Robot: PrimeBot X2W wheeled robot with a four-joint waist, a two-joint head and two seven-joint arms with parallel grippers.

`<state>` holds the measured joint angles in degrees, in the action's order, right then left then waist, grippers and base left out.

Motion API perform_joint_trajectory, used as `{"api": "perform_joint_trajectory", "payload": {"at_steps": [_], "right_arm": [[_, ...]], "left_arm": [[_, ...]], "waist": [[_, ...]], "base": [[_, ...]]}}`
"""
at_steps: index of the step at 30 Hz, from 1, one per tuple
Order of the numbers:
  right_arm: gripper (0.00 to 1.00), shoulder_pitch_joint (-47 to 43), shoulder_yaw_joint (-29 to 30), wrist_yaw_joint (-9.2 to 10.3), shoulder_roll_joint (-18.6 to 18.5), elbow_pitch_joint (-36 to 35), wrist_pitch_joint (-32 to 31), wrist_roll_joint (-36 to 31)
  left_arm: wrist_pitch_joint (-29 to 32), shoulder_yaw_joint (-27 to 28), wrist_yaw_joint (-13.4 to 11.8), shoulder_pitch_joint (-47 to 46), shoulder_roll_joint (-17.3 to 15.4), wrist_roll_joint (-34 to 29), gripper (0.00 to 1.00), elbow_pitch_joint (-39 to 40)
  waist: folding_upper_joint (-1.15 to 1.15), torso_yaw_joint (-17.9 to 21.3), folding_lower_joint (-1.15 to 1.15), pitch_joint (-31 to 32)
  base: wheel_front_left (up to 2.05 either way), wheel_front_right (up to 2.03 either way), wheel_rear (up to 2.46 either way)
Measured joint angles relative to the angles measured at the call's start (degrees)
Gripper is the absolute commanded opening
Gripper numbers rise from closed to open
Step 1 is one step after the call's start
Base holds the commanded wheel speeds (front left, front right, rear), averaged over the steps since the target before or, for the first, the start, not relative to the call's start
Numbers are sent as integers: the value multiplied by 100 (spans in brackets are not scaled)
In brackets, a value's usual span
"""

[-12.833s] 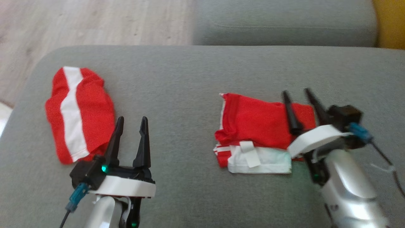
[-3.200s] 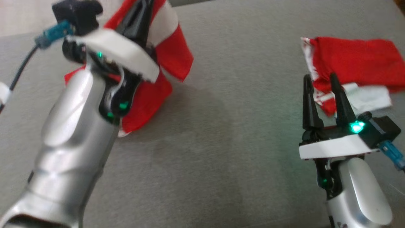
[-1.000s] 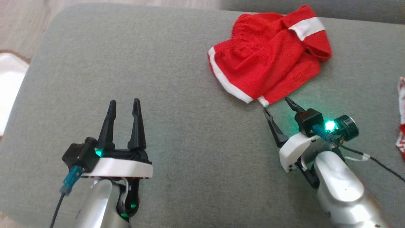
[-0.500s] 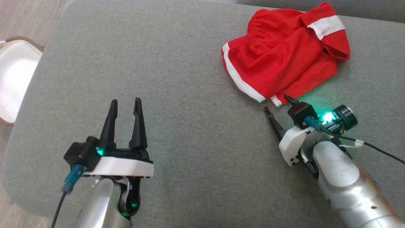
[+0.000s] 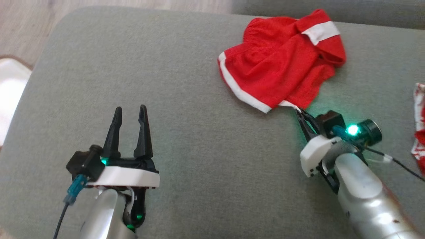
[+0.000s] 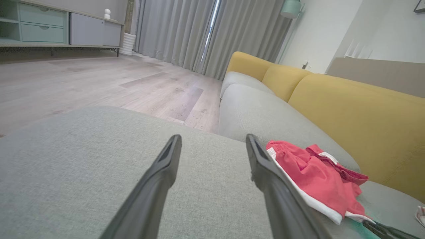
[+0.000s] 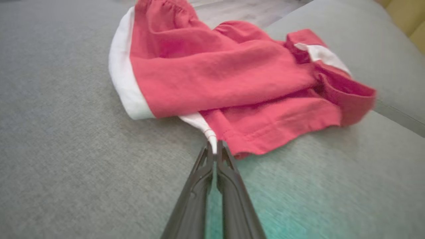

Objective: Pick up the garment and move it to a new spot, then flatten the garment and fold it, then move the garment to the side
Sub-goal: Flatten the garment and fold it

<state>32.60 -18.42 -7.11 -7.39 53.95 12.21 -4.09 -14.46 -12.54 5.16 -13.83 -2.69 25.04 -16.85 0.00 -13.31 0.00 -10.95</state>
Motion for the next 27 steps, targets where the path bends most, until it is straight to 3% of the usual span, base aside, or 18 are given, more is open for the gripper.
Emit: {"api": "perform_joint_trajectory", "payload": {"at_steps": [9,17,18,19,27], "right_arm": [[0,-1098,755,0,-309,-731,71,309],[0,-1565,1257,0,-598,-1329,-415,271],[79,-1613,1334,0,-609,-1392,-424,212],[100,-1664,1427,0,-598,-1489,-424,201],[100,-1833,1583,0,-73,-2440,-219,304]], "left_arm": [[-8,145,44,159,3,-90,100,-4],[-8,133,74,207,4,-90,100,-8],[-8,133,74,209,4,-90,100,-15],[-8,131,75,209,4,-91,100,-31],[-8,114,90,218,4,-90,100,-65]], "waist": [[0,632,0,333],[0,962,0,514],[0,975,0,523],[0,980,-1,530],[0,830,0,537]], "base": [[0,0,0],[0,0,0],[0,0,0],[0,0,0],[0,0,0]]}}
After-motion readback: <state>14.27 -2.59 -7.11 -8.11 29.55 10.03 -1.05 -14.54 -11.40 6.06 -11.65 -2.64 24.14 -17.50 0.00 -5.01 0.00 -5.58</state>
